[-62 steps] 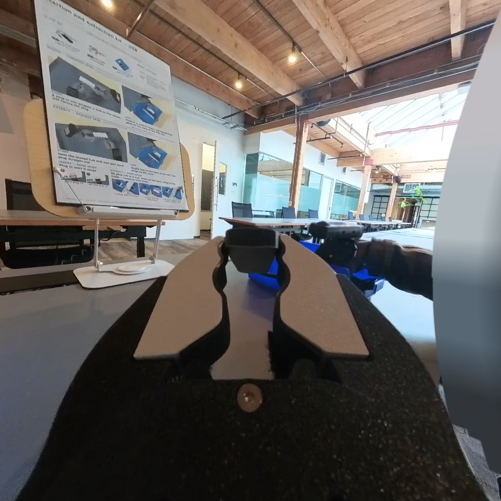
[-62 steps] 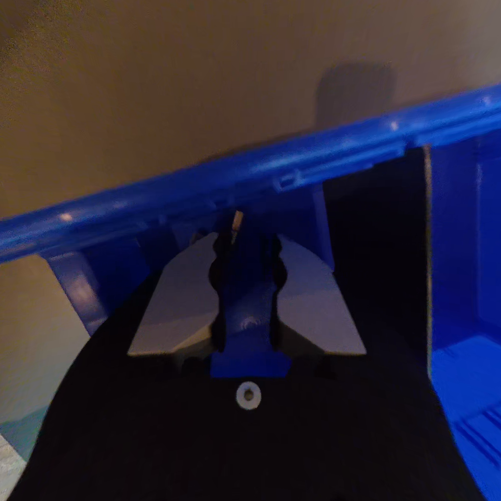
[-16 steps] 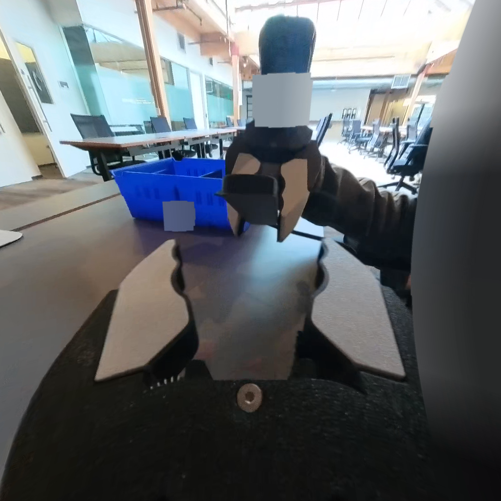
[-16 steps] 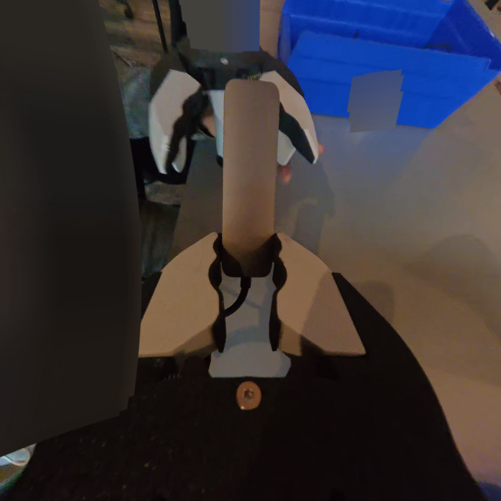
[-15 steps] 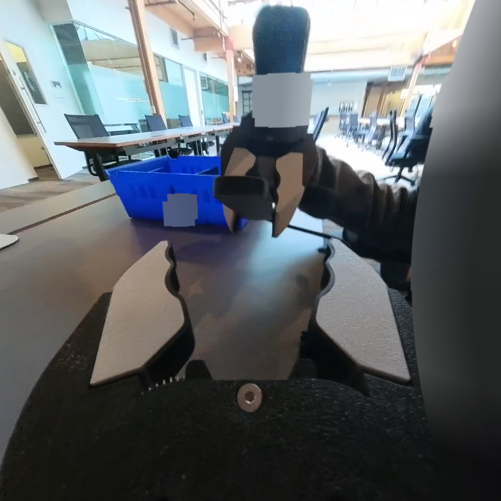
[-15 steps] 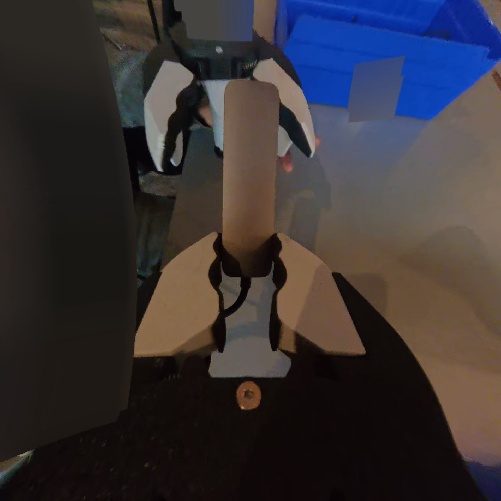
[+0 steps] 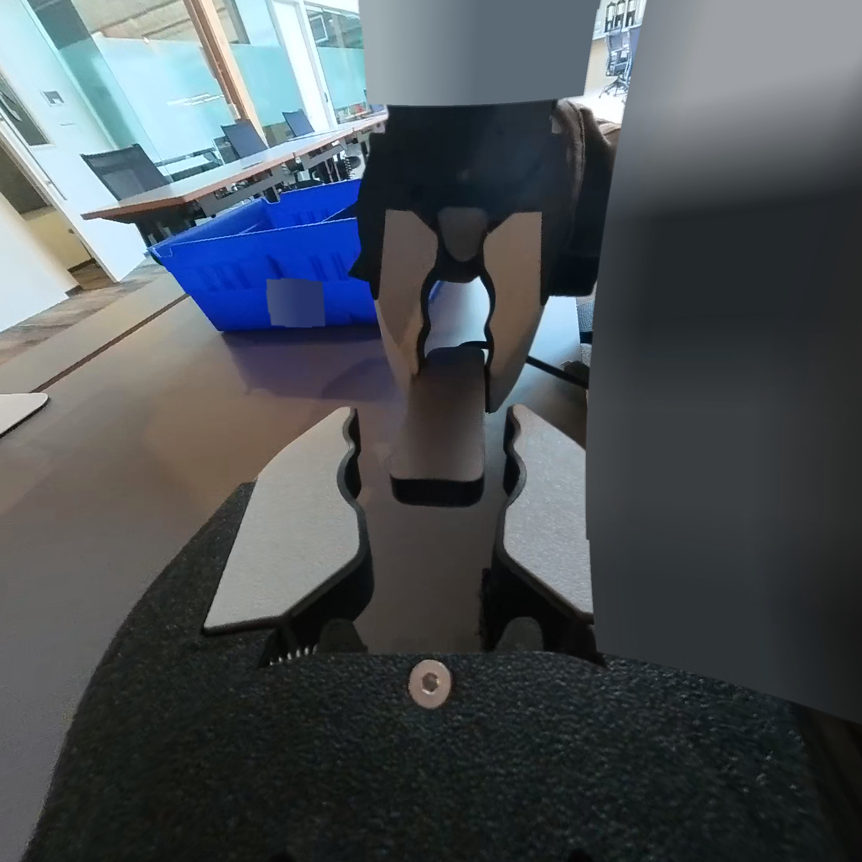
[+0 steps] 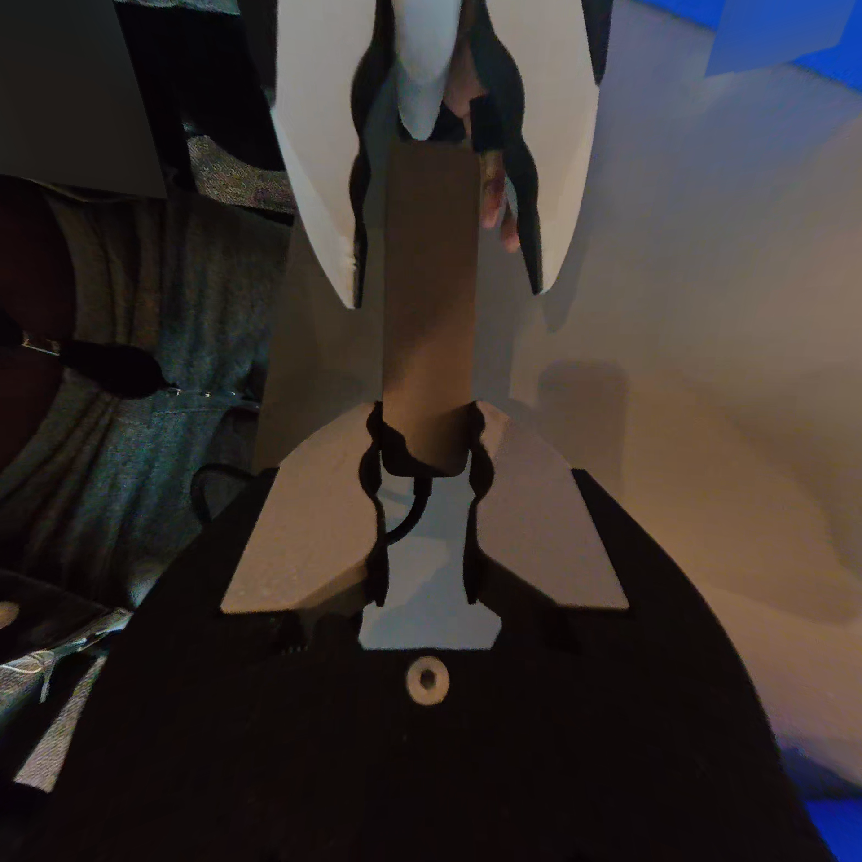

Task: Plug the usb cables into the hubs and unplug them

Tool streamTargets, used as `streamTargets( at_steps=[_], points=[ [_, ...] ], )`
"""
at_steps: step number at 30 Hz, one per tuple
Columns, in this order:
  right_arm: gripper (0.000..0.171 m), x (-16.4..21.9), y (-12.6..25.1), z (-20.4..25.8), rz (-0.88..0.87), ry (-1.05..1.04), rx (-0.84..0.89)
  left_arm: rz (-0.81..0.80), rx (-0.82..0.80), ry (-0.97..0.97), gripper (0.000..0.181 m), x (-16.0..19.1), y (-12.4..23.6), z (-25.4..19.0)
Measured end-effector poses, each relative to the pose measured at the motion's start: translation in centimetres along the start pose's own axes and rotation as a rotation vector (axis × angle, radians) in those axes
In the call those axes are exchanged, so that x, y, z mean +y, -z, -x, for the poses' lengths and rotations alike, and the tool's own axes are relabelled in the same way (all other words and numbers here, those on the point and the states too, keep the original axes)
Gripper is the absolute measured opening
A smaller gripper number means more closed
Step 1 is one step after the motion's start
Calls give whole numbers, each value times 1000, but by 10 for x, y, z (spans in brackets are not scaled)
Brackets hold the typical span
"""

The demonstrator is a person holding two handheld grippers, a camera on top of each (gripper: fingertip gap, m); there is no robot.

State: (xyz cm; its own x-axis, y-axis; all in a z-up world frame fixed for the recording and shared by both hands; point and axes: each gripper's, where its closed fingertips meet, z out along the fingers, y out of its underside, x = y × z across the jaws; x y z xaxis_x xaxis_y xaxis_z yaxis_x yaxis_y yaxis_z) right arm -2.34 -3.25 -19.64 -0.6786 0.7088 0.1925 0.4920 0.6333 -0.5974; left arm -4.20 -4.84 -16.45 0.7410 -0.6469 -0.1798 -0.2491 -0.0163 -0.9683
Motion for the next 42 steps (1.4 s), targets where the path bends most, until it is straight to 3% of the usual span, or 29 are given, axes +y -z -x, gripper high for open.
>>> streamTargets(
  at_steps=[14, 22, 26, 42],
  points=[
    [34, -10, 0, 7, -12, 33, -6, 88, 36, -83, 54, 9, -10, -16],
    [34, -9, 1, 8, 3, 53, 6, 48, 63, 45, 52, 1, -11, -19],
    [34, -9, 2, 9, 21, 69, 16, 78, 79, 121, 54, 3, -14, -21],
    [34, -14, 4, 13, -7, 72, -3, 97, 70, 56, 65, 5, -20, -26]
  ],
)
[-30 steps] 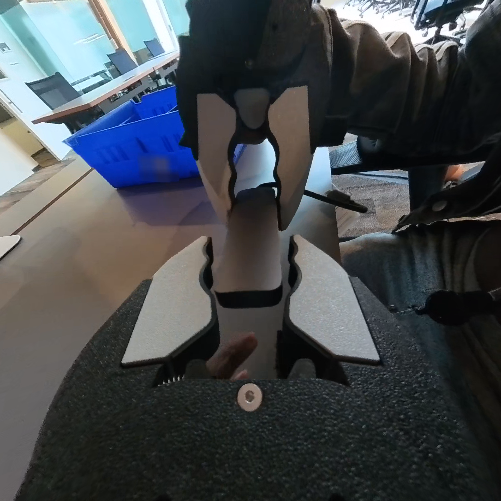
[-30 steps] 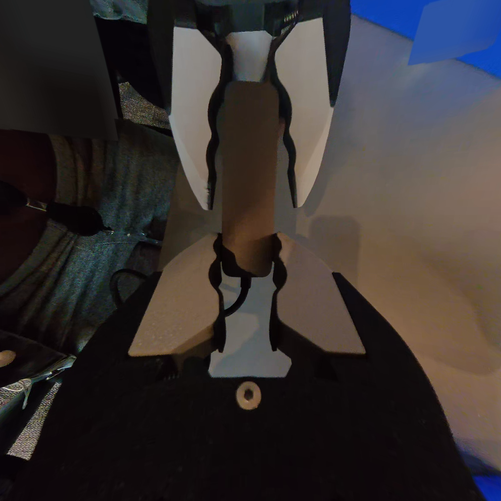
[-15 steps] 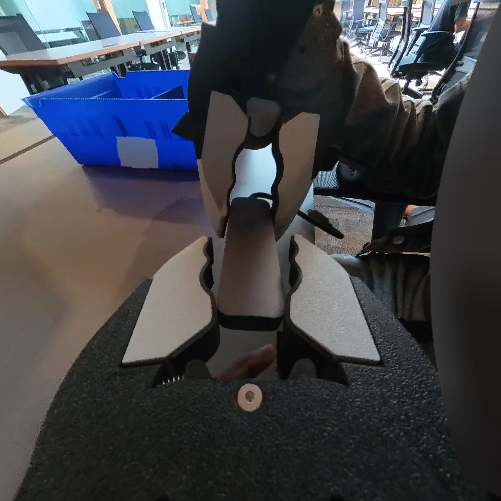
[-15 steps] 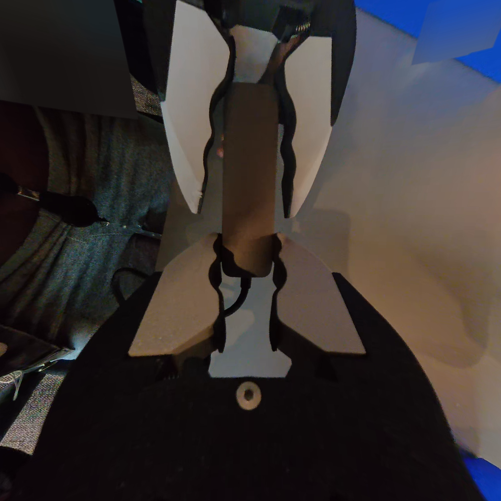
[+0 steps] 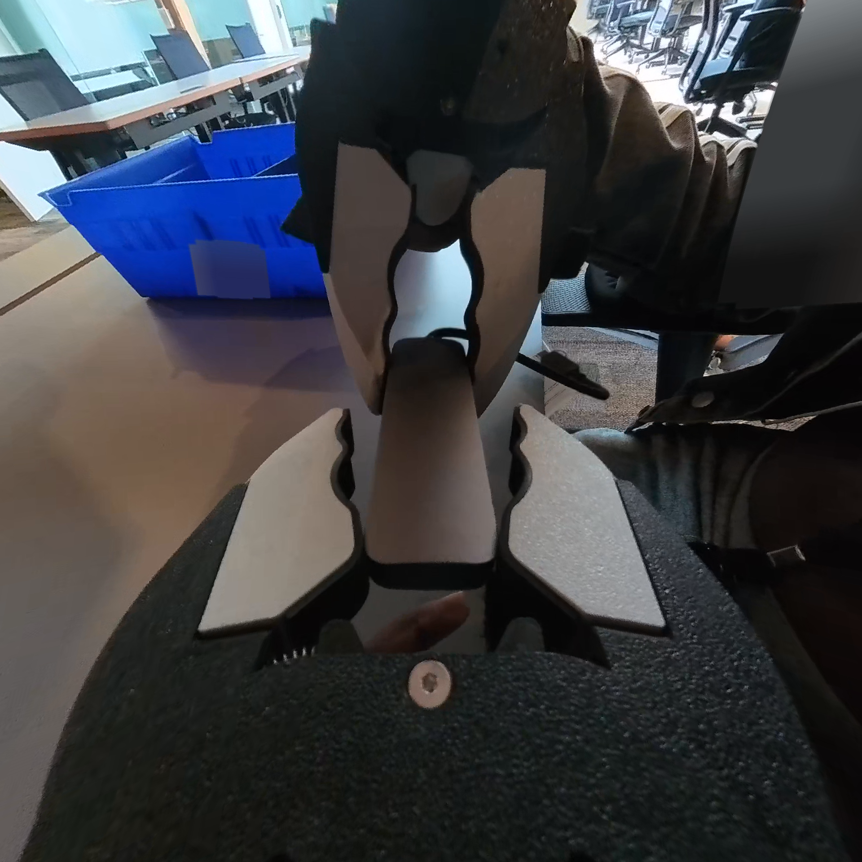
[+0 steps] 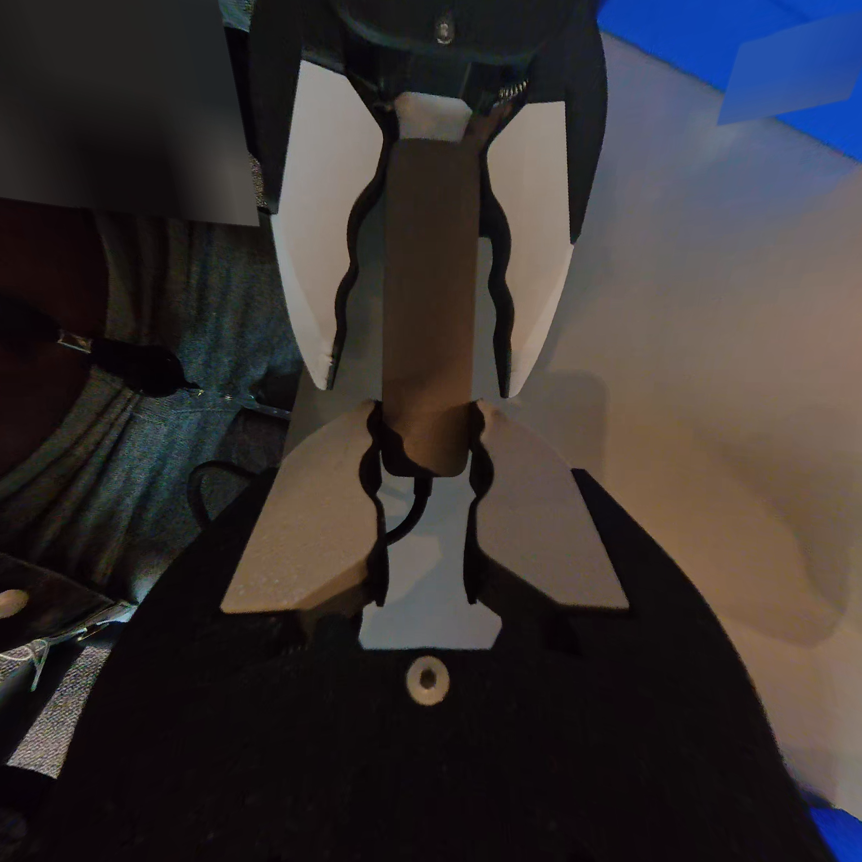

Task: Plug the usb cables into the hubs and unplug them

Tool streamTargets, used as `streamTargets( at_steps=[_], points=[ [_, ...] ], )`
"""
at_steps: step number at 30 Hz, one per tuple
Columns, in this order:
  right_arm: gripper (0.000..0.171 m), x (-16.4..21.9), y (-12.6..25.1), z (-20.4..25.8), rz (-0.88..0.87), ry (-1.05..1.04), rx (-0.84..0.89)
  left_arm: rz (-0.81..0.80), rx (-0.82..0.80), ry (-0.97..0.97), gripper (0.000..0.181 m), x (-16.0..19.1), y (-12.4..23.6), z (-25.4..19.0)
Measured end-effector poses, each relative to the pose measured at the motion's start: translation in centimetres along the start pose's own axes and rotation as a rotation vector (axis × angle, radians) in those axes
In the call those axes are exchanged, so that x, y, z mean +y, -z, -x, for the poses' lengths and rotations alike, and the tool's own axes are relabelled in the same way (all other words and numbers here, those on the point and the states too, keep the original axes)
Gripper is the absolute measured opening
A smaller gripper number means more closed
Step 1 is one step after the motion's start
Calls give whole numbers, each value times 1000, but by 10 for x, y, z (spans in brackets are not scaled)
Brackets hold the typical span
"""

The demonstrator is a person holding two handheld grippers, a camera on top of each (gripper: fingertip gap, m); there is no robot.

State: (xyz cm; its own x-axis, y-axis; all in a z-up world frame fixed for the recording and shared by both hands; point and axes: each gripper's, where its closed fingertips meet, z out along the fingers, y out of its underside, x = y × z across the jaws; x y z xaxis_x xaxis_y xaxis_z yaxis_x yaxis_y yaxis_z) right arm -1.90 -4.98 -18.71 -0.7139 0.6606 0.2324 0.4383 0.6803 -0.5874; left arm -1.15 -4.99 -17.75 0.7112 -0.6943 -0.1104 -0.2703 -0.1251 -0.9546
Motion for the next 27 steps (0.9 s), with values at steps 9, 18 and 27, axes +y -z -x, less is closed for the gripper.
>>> streamTargets(
  at_steps=[9, 18, 27],
  points=[
    [34, 1, 1, 2, -10, 1, -16, -15, -10, 0, 64, -3, -2, -2],
    [63, -18, 49, -53, -262, -151, 264, -285, -110, 280, 63, -32, 21, 31],
    [53, 7, 152, -102, -430, -267, 684, -493, -374, 363, 63, -40, 63, 78]
  ],
)
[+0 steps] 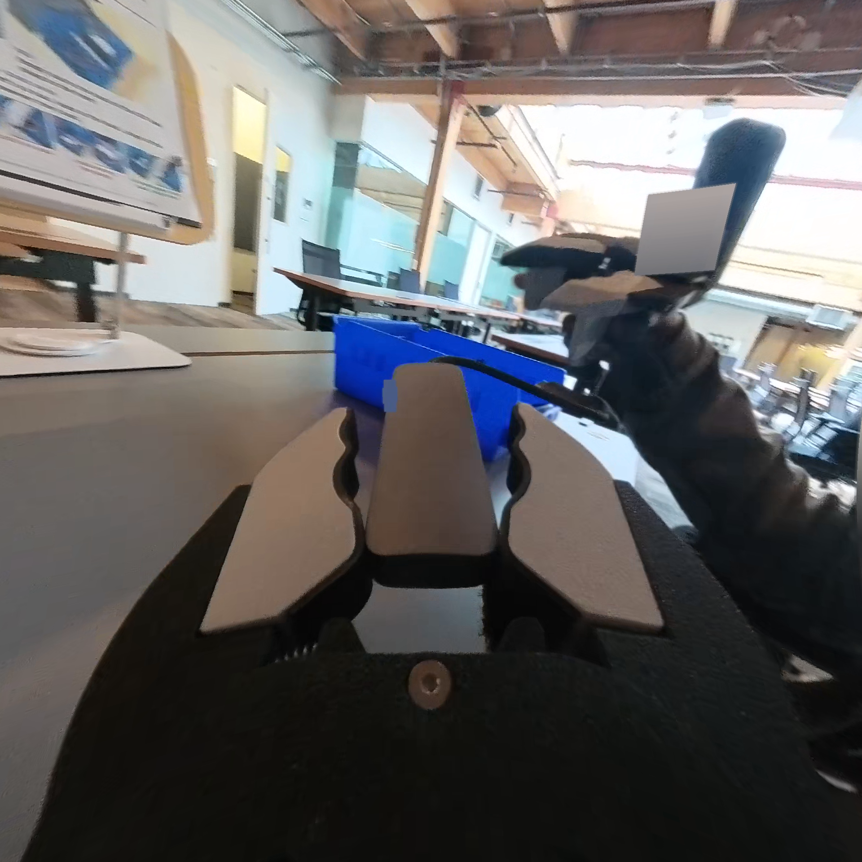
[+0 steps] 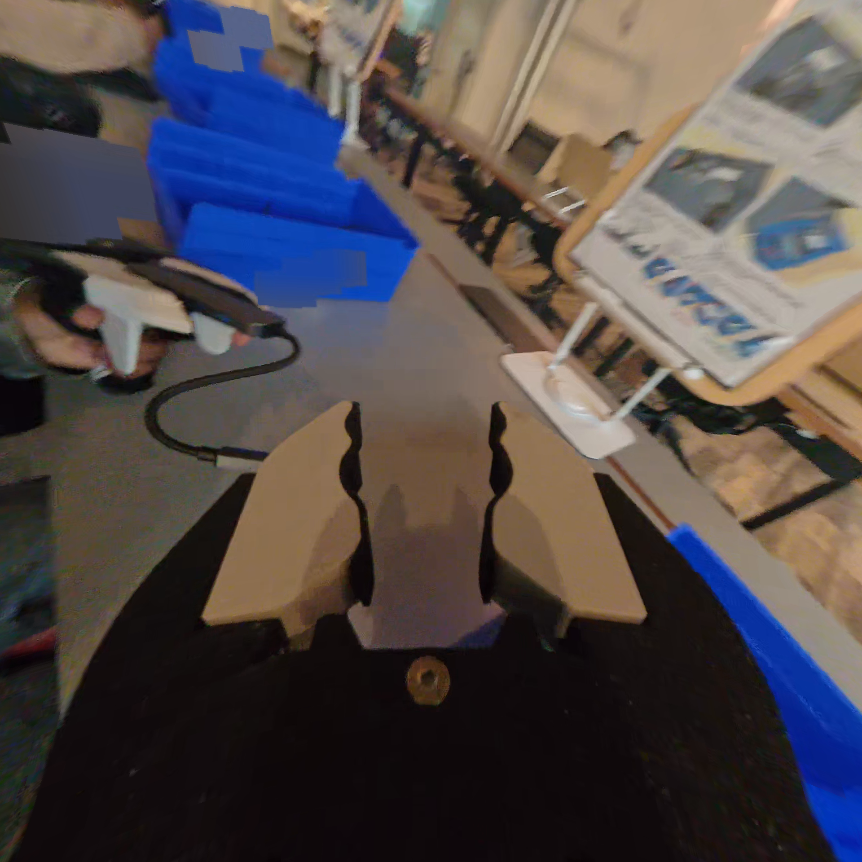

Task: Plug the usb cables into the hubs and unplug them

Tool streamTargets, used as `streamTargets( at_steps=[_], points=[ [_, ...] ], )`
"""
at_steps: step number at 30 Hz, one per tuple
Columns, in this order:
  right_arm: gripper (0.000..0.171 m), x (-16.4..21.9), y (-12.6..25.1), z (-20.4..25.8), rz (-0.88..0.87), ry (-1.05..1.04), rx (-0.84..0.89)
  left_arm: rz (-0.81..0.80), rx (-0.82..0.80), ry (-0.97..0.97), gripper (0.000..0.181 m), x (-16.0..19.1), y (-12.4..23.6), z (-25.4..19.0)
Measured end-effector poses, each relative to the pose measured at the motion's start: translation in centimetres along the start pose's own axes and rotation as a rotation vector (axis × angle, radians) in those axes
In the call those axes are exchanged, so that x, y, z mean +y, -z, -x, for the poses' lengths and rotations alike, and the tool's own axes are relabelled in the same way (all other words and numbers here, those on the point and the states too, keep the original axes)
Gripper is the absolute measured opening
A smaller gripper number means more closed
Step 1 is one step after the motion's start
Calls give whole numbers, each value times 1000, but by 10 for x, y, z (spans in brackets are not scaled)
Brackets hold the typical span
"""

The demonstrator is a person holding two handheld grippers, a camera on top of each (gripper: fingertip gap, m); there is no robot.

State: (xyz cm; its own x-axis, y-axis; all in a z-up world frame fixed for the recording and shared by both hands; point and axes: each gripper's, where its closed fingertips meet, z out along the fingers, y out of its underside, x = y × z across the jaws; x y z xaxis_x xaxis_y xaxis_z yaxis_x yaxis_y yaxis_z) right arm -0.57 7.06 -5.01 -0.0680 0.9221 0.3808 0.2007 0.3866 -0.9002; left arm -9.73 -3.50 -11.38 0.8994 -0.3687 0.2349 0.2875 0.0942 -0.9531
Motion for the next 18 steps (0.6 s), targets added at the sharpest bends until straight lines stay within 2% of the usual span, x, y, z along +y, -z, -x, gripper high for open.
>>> streamTargets(
  at_steps=[3, 6, 10, 13, 18],
  points=[
    [48, 4, 27, -39, -19, -34, 160, -28, -92, -16, 63, -3, 4, 14],
    [46, 25, 51, -69, 59, -36, 286, -16, -151, -63, 63, 0, 7, 21],
    [40, 56, 75, -94, 188, -27, 392, -10, -142, -77, 63, 1, 5, 18],
    [36, 82, 89, -105, 308, -33, 437, -9, -143, -99, 63, 2, 5, 15],
    [29, 124, 95, -103, 489, -77, 391, 5, -112, -122, 62, 6, 2, 8]
  ],
)
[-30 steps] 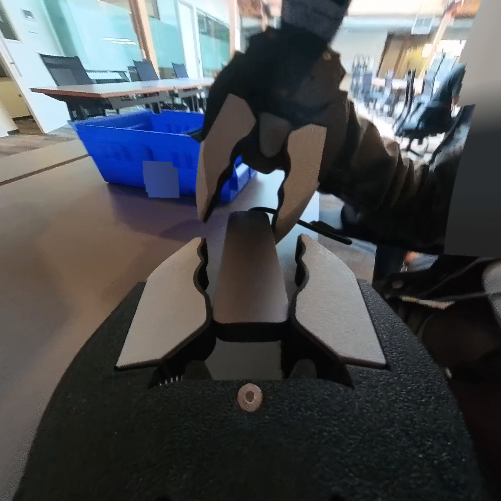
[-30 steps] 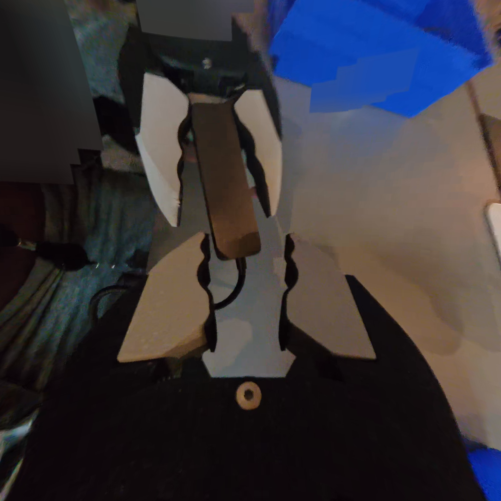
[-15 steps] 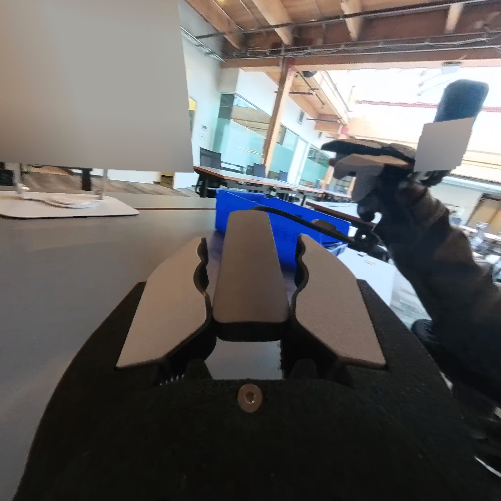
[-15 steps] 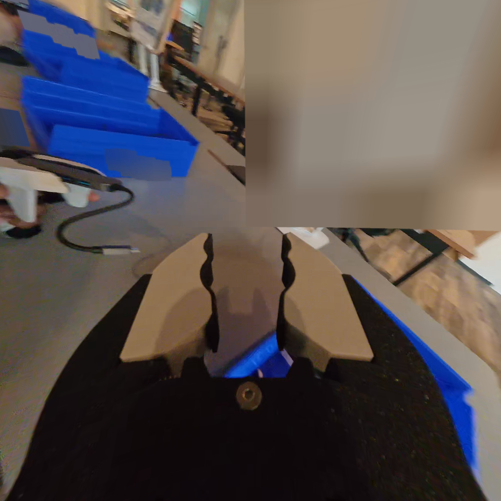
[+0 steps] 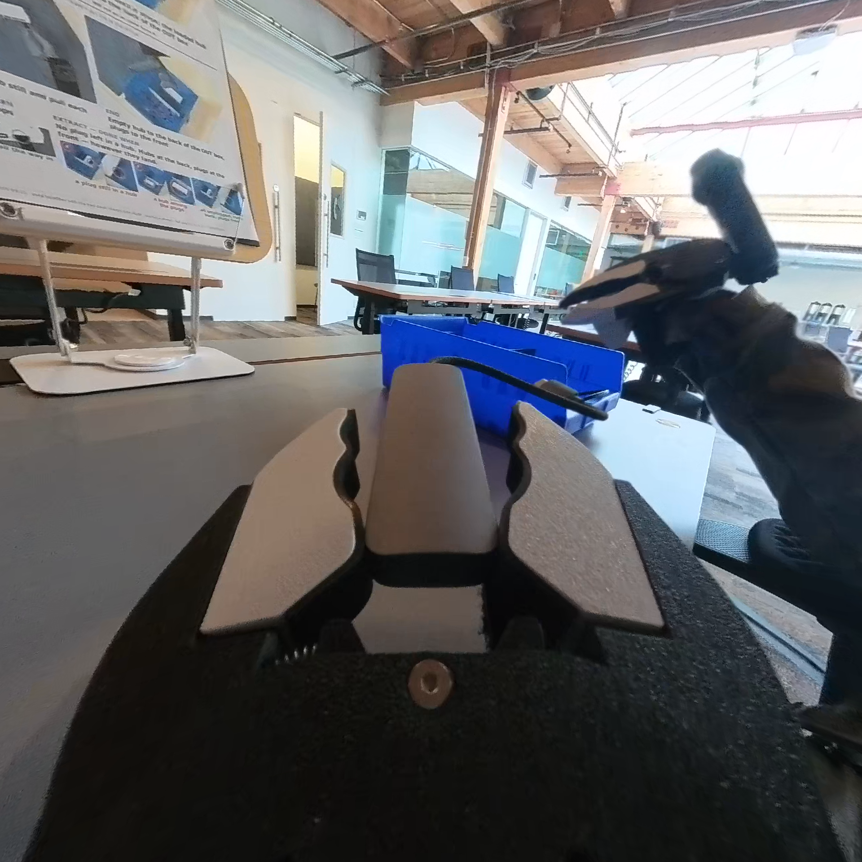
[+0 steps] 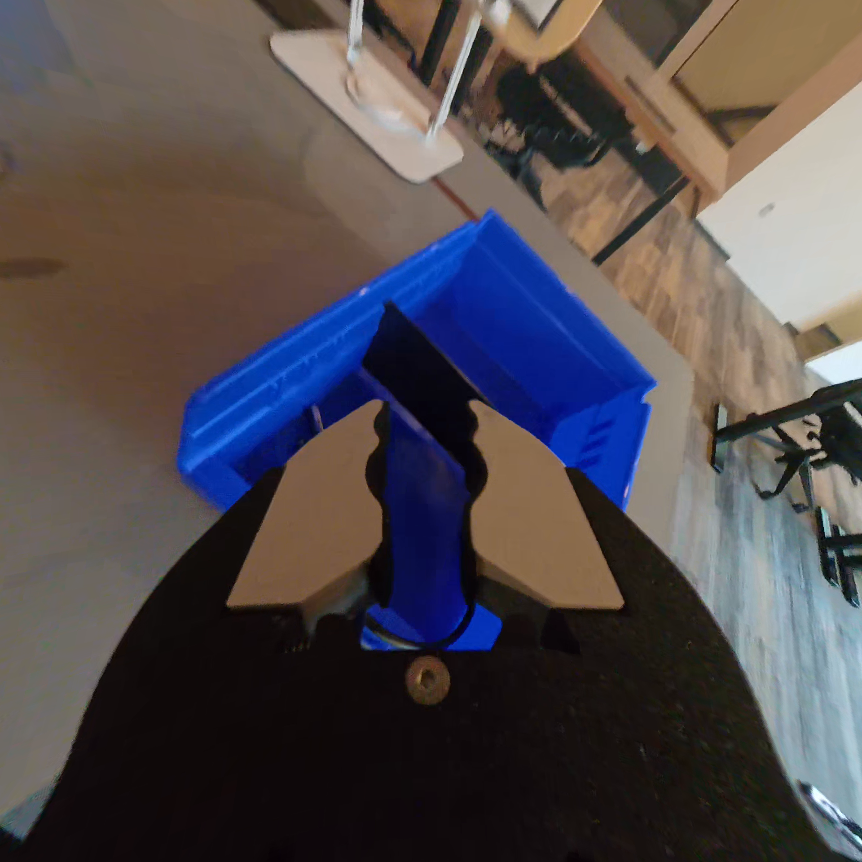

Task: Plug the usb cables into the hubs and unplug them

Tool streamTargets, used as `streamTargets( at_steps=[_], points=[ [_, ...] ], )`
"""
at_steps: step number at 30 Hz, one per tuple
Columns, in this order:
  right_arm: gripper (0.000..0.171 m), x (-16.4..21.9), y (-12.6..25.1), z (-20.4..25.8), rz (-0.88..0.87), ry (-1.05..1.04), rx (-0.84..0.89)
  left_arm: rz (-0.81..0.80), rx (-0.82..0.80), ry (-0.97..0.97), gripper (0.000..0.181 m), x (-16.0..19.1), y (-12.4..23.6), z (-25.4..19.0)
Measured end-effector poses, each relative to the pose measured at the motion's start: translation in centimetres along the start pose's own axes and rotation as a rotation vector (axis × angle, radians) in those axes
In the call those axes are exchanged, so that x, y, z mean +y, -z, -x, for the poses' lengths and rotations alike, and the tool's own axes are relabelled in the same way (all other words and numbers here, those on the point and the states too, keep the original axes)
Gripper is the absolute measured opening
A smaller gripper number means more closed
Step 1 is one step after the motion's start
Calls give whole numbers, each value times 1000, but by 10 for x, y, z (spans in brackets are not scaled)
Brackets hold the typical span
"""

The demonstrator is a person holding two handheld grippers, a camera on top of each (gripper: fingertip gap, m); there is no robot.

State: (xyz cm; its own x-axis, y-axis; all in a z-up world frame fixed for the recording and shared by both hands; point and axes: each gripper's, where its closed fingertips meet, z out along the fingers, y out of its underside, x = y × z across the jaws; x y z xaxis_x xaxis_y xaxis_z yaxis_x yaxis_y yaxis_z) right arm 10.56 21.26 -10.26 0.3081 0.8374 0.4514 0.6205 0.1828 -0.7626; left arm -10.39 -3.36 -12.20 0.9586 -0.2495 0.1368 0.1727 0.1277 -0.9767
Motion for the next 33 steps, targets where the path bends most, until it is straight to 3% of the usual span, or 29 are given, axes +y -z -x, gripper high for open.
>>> streamTargets(
  at_steps=[4, 6, 9, 11, 14, 17, 21, 23, 27, 33],
  points=[
    [29, 27, -12, 13, 153, 35, -69, 5, 4, -13, 63, 1, -1, -2],
    [29, 21, -13, 20, 124, 37, -107, 6, 4, -10, 62, 1, -1, -1],
    [21, -30, 0, 38, -97, -17, -170, 4, 21, -4, 62, 1, -1, -3],
    [21, -86, 23, 84, -355, 16, -356, -10, 85, 1, 62, -1, -2, -14],
    [42, -132, 55, 171, -558, 129, -690, -30, 199, -17, 63, -5, 0, -36],
    [63, -130, 45, 230, -484, 226, -852, -37, 311, -35, 63, -7, 3, -58],
    [60, -117, 33, 268, -450, 265, -995, -7, 427, -62, 63, -1, 8, -82],
    [47, -118, 38, 277, -495, 256, -1059, -4, 433, -61, 63, 0, 8, -84],
    [40, -122, 37, 280, -541, 235, -1064, -7, 438, -46, 63, -1, 9, -81],
    [53, -112, 35, 282, -479, 280, -1070, 16, 455, -70, 62, 3, 8, -86]
  ],
)
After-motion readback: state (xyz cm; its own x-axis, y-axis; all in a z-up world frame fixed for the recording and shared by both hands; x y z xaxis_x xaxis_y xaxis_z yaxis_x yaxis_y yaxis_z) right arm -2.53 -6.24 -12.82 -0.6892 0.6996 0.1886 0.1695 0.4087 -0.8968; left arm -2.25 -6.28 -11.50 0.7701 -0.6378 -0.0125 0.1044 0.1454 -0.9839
